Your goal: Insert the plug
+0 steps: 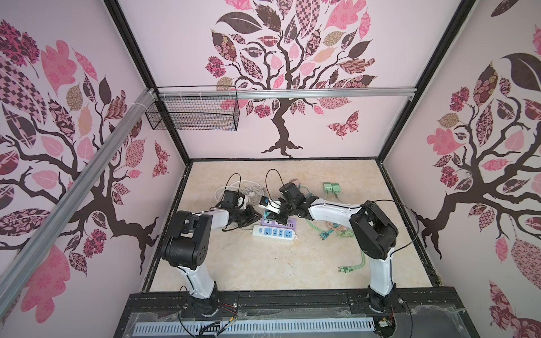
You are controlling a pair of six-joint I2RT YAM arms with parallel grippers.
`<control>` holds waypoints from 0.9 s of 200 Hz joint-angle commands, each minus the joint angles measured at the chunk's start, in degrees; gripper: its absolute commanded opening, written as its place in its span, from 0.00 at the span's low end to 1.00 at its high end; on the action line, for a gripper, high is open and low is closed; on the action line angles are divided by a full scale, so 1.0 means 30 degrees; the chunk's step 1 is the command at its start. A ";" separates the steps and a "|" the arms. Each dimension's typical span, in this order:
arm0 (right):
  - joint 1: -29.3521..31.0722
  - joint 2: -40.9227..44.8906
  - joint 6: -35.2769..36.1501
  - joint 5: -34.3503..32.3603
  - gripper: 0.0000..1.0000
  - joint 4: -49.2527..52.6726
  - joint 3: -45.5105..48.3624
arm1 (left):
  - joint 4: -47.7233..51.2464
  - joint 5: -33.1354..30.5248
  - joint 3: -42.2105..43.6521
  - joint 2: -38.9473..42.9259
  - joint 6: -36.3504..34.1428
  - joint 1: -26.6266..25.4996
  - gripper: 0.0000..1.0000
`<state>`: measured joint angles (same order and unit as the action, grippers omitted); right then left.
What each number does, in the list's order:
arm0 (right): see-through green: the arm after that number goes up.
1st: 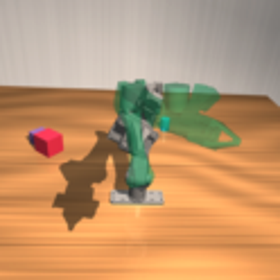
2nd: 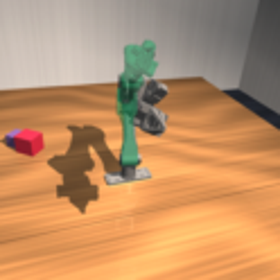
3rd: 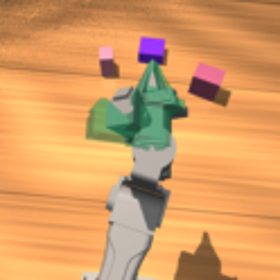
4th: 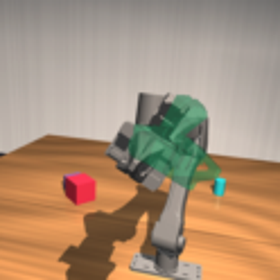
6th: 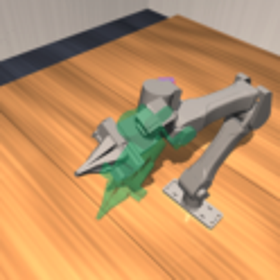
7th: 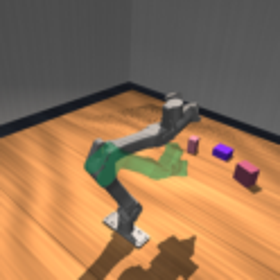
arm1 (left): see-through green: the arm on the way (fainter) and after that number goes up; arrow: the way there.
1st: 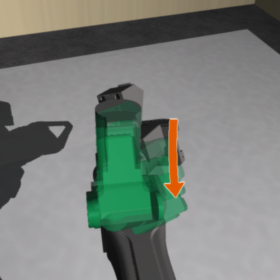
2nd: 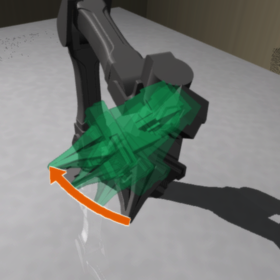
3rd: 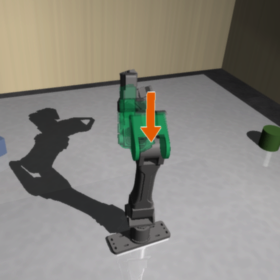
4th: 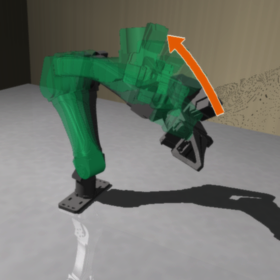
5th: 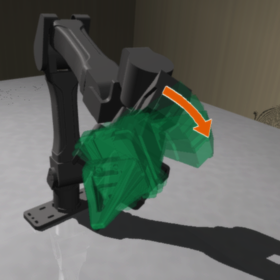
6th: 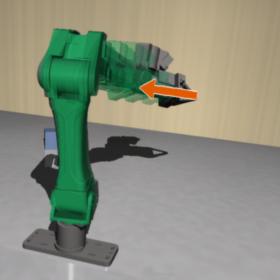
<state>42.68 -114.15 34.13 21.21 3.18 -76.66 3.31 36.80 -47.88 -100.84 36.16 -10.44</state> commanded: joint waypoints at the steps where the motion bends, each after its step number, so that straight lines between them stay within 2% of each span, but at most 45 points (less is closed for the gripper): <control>1: 0.0008 -0.1077 0.0405 0.0098 0.06 0.1179 -0.0467 | -0.0313 0.0451 -0.0743 -0.0309 -0.0186 -0.0158 0.19; 86: -0.0997 -0.1640 0.0486 0.1572 0.03 0.1812 -0.0878 | -0.0313 0.0128 -0.0627 -0.0895 -0.0209 -0.0178 0.15; 180: -0.1090 -0.2529 0.1645 -0.0340 0.01 0.3054 -0.0427 | -0.0288 -0.0048 -0.0406 -0.0454 0.0032 0.0236 0.13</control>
<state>39.66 -117.01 37.06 27.22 6.52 -80.18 2.61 36.56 -48.38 -102.21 36.21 -10.44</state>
